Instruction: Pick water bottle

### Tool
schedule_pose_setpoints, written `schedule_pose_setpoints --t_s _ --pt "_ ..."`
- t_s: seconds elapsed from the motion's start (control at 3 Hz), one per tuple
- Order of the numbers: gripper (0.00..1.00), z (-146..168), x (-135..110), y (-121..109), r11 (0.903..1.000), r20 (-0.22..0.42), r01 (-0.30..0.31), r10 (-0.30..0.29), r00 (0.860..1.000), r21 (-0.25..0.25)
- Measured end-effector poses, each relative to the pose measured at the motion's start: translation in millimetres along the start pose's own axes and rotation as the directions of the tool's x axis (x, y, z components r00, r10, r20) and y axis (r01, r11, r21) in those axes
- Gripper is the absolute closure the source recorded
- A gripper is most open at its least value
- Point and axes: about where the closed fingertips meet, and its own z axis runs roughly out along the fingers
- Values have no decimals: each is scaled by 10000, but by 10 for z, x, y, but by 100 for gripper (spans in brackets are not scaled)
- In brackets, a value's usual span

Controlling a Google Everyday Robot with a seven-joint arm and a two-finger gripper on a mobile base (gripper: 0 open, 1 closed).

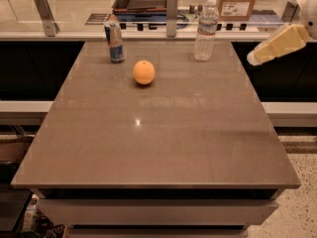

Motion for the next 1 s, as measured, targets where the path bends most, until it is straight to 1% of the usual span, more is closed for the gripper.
schedule_pose_setpoints --t_s 0.33,0.67,1.0 --pt "0 370 -345 -348 9974 1389 -531 458 9893 492" --pt "0 740 -618 -510 9973 2049 -634 547 9773 360" --pt "0 731 -630 -516 9973 2071 -628 538 9768 375"
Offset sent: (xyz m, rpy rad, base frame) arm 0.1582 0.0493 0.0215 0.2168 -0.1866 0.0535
